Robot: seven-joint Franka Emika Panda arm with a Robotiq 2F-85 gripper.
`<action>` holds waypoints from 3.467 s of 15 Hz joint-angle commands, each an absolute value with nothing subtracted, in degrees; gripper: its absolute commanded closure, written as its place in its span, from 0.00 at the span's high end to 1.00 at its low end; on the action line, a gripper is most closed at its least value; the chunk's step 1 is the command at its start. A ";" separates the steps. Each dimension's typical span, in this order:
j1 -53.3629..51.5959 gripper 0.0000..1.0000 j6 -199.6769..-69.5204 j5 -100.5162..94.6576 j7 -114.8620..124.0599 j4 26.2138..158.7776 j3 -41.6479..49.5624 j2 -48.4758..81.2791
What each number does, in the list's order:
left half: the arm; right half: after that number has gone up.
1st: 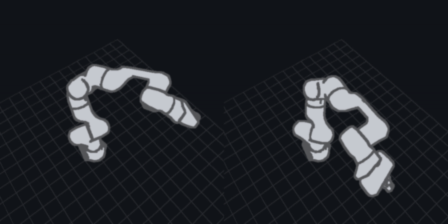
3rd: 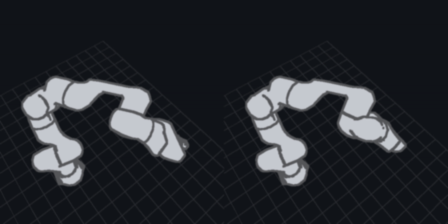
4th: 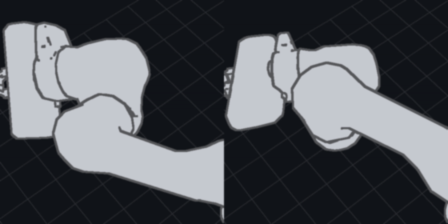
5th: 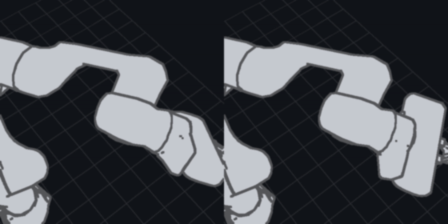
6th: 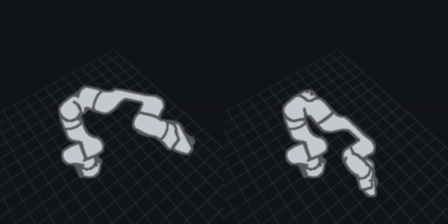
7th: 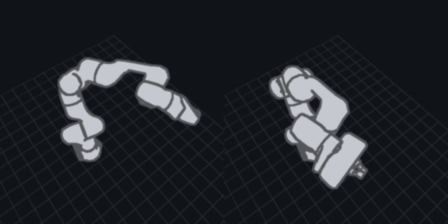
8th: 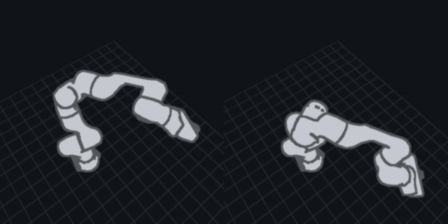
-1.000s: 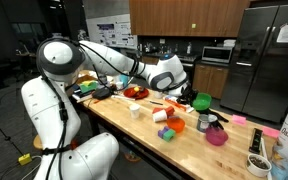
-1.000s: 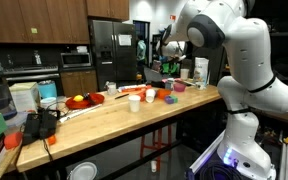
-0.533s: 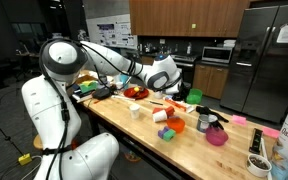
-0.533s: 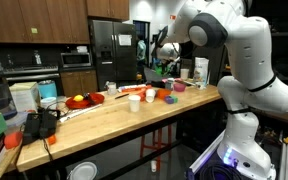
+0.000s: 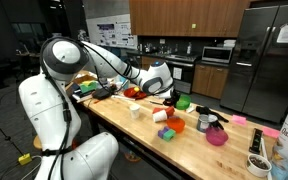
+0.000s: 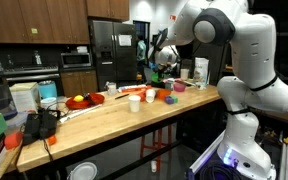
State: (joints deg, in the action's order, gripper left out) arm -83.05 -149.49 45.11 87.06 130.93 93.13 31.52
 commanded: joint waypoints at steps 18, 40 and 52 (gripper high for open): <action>-95.15 0.01 -136.40 60.64 89.99 134.40 101.71 32.87; -88.86 0.01 -112.02 41.25 110.74 133.52 104.06 40.77; -80.53 0.01 -118.84 30.92 114.08 124.98 99.18 41.33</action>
